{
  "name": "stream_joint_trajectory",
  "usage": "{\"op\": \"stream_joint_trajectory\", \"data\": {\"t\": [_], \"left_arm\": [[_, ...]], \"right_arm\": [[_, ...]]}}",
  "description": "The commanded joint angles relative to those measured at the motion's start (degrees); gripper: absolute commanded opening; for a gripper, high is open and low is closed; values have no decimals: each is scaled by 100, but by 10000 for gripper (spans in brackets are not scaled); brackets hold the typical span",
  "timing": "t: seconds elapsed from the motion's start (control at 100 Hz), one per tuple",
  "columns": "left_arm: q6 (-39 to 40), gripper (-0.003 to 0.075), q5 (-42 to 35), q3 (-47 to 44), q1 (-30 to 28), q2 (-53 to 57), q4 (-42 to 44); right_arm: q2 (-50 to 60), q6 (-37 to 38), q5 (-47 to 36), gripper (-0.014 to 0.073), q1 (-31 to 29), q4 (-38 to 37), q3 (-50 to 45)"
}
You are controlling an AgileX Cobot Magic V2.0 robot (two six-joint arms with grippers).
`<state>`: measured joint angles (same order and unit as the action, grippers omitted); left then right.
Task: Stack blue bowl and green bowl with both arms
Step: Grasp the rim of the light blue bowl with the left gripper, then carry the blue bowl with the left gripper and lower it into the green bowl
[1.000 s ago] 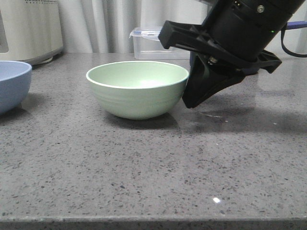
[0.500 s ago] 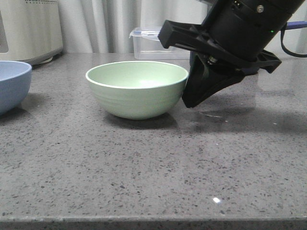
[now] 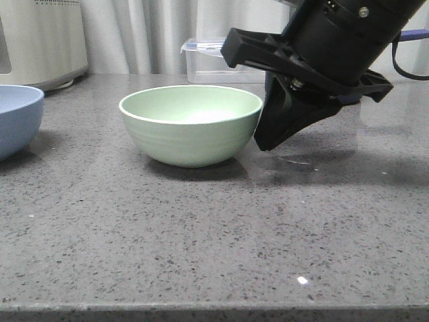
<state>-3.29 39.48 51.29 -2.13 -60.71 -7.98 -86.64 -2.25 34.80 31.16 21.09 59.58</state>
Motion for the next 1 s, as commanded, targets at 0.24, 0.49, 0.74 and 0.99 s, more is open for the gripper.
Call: {"op": "stream_joint_trajectory", "data": {"t": [0.24,0.49,0.74,0.99], "left_arm": [[43,365,261,612,41,-1082,-104],[43,365,313,638,41,-1451,-215],[43,237,348,638,41,-1451,-227],[43,-21,446,638,41,-1451,-227]], "right_arm": [[185,-73,-213,-80,4,96,121],[185,-73,-213,-80,4,96,121],[185,-73,-213,-80,4,96,121],[185,-73,-213,-80,4,96,121]]}}
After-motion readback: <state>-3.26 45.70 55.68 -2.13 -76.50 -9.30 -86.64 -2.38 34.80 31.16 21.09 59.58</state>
